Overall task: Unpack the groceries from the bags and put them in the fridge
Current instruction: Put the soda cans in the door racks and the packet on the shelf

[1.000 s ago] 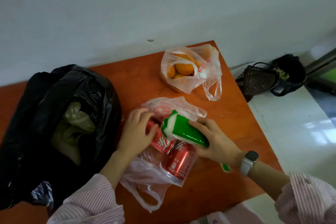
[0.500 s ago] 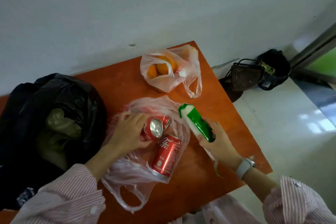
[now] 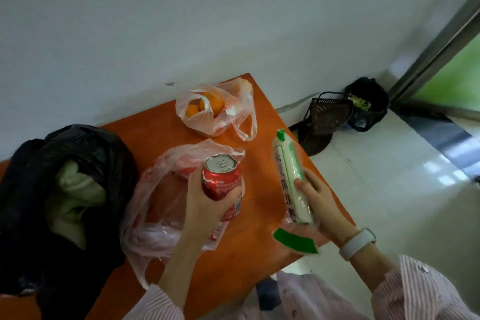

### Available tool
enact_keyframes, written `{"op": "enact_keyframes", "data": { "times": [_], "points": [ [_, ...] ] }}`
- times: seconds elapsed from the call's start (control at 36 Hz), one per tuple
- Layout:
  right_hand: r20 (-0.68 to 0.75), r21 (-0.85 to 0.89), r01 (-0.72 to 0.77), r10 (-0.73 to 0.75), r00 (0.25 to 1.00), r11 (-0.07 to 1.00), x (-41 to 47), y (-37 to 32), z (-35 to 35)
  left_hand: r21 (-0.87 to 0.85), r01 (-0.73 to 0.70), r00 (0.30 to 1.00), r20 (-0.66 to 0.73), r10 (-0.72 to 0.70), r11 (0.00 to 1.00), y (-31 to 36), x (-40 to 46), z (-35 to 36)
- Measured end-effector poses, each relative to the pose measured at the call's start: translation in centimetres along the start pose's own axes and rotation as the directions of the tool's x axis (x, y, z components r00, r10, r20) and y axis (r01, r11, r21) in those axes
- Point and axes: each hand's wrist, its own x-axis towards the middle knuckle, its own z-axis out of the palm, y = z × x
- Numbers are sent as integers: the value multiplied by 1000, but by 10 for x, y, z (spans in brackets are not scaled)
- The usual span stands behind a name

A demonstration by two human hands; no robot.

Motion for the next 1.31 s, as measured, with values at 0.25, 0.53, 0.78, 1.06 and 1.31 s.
{"op": "enact_keyframes", "data": {
  "times": [0.25, 0.53, 0.78, 1.06, 1.31],
  "points": [
    [-455, -247, 77, -186, 871, 966, -157, 61, -61, 24, -56, 914, 403, 42, 998, -1, -68, 101],
    [-866, 40, 38, 15, 499, 998, -360, 126, -119, -119, -183, 574, 793, 205, 976, 53, -217, 208],
    [-994, 94, 148, 85, 63, 984, -514, 175, -197, -270, -281, 152, 935, 320, 921, 108, -387, 334],
    [-982, -1, 227, 41, -183, 974, -682, 207, -361, -479, -274, -125, 878, 463, 834, 195, -600, 476],
    [-962, -226, 279, -168, -216, 933, -758, 153, -507, -678, -295, -107, 723, 682, 673, 328, -685, 568]
  ]
}}
